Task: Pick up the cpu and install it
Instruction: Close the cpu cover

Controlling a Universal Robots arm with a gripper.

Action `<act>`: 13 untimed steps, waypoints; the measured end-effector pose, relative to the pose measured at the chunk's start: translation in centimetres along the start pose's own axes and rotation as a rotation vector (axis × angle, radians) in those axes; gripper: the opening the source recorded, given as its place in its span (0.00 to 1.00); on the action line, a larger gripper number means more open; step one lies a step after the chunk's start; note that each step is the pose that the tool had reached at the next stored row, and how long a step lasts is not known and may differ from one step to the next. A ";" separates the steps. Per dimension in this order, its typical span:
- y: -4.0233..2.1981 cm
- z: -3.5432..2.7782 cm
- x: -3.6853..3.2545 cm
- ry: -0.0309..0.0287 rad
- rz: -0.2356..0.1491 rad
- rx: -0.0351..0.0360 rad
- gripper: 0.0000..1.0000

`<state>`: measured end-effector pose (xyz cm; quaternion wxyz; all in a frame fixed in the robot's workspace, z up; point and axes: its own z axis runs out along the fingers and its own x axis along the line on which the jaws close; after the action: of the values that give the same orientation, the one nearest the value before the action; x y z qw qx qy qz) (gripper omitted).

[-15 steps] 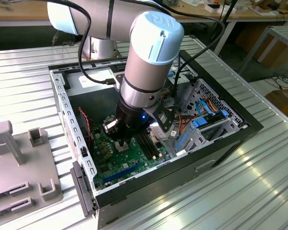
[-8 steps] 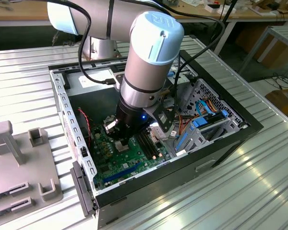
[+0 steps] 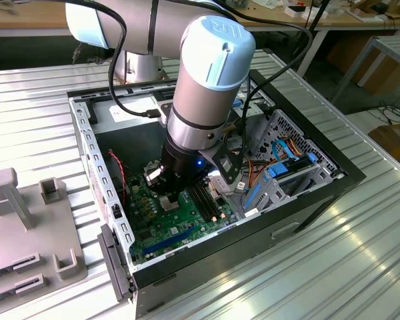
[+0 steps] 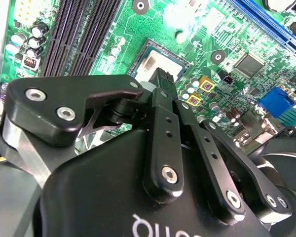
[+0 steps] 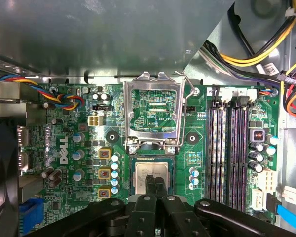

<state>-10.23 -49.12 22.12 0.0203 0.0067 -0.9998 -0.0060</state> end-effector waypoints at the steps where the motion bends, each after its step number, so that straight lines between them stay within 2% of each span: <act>1: 0.00 0.00 0.00 0.0000 0.000 0.0000 0.11; 8: 0.00 0.00 -0.08 -0.0003 -0.010 0.0003 0.11; 11: 0.00 0.00 -0.10 0.0004 -0.069 0.0027 0.11; 13: -0.01 -0.01 -0.17 0.0007 -0.091 0.0036 0.11</act>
<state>-10.06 -49.13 22.12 0.0203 0.0524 -0.9984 -0.0051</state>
